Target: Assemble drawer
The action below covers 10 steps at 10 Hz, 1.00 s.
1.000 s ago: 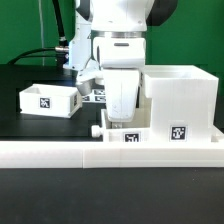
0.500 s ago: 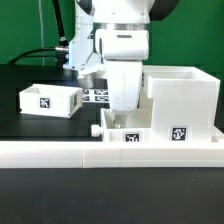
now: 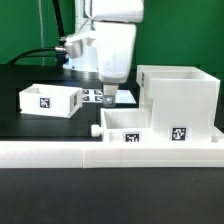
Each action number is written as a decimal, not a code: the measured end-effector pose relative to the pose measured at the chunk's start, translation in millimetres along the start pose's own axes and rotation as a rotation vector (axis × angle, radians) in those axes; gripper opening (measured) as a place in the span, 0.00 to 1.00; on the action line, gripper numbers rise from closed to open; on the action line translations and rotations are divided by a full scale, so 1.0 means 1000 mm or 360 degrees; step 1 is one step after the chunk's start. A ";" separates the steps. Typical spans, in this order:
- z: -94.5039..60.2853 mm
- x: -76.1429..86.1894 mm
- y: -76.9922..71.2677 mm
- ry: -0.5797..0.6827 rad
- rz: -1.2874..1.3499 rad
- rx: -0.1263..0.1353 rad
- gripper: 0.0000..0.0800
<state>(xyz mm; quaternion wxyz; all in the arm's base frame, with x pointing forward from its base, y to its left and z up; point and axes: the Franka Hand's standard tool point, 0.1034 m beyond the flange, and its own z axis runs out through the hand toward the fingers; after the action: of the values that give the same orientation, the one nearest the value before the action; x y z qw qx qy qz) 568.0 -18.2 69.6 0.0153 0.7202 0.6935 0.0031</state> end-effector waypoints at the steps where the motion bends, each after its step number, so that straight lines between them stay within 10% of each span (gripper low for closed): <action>1: 0.001 -0.009 0.001 -0.0002 -0.0026 0.0011 0.81; 10: 0.027 -0.055 0.018 0.0391 -0.0209 0.0049 0.81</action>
Offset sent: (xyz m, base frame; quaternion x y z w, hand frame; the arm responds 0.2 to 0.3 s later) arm 0.0000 0.0000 0.0000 0.0000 0.0000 0.0000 1.0000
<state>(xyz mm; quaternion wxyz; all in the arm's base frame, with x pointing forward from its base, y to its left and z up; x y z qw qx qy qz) 584.9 -74.1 43.6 -0.0807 0.6677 0.7357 0.0797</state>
